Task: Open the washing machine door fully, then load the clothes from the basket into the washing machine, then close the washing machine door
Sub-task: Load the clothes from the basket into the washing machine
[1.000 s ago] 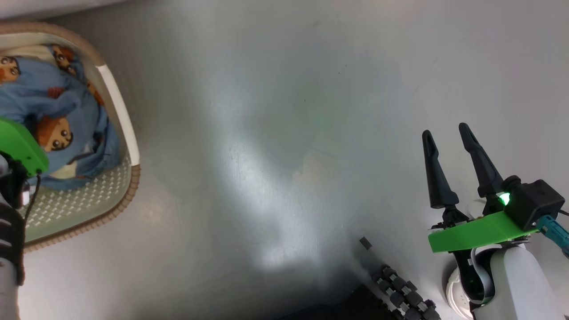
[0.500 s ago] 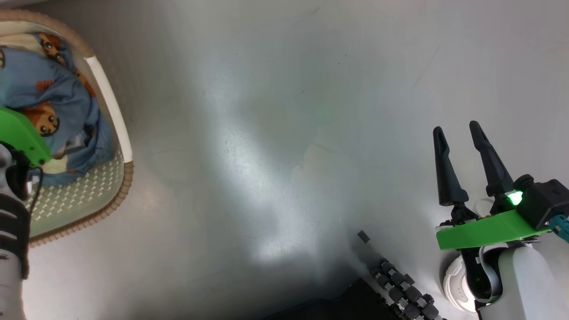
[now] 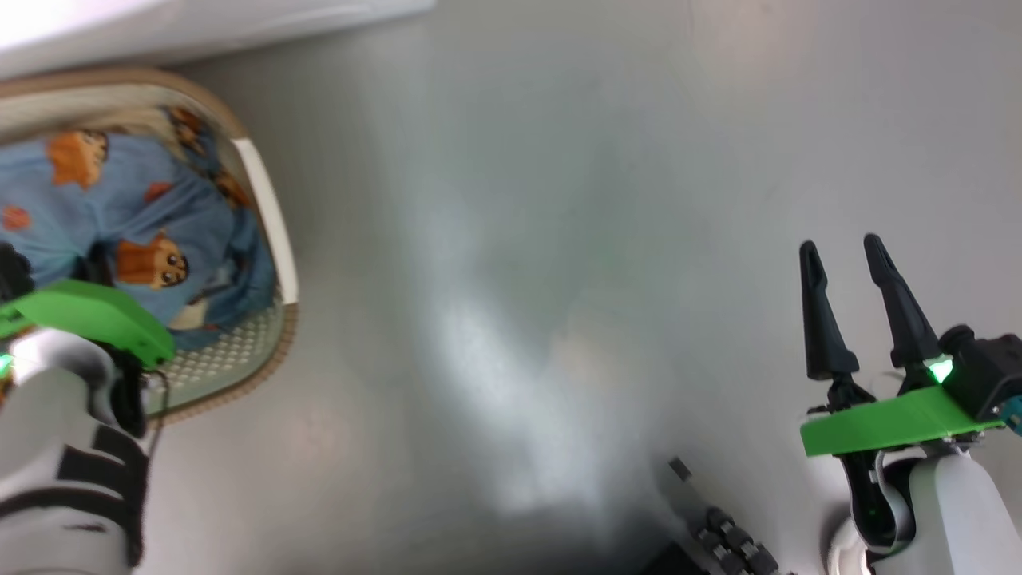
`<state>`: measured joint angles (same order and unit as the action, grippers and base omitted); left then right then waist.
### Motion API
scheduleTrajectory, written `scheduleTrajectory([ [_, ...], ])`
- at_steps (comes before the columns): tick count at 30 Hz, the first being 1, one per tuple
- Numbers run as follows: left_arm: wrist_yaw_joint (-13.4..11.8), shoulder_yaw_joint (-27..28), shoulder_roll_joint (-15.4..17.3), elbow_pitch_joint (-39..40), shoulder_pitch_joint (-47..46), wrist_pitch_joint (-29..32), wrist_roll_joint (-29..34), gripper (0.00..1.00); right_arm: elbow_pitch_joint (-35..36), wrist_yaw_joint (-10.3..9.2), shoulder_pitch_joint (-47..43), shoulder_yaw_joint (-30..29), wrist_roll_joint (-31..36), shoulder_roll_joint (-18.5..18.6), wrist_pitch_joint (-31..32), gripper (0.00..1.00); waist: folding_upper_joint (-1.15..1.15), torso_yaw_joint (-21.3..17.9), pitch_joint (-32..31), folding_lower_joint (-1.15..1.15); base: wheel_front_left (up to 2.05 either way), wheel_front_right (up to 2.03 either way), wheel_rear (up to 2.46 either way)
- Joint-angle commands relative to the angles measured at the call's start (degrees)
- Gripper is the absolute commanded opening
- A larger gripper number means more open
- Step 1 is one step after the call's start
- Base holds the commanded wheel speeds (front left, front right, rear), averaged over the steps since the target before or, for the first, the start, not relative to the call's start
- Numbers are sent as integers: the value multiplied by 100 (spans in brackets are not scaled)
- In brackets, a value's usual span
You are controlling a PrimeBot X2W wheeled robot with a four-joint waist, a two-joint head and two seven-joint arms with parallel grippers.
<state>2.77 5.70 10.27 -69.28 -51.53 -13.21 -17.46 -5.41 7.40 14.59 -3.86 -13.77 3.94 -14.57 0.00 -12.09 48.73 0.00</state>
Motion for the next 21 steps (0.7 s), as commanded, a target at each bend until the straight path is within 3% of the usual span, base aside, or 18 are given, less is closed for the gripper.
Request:
scheduleTrajectory([
  [1,-22,132,133,141,327,-96,-78,0,72,9,-315,67,30,74,-43,100,0,320,-475,0,0,0,0],
  [12,15,456,-563,2471,2072,-177,14,0,26,9,-686,-57,298,54,-43,100,0,924,-1938,0,0,0,0],
  [21,51,400,-731,3693,3470,-178,131,0,-33,9,-1210,-109,527,28,-43,100,0,1262,-3251,0,0,0,0],
])
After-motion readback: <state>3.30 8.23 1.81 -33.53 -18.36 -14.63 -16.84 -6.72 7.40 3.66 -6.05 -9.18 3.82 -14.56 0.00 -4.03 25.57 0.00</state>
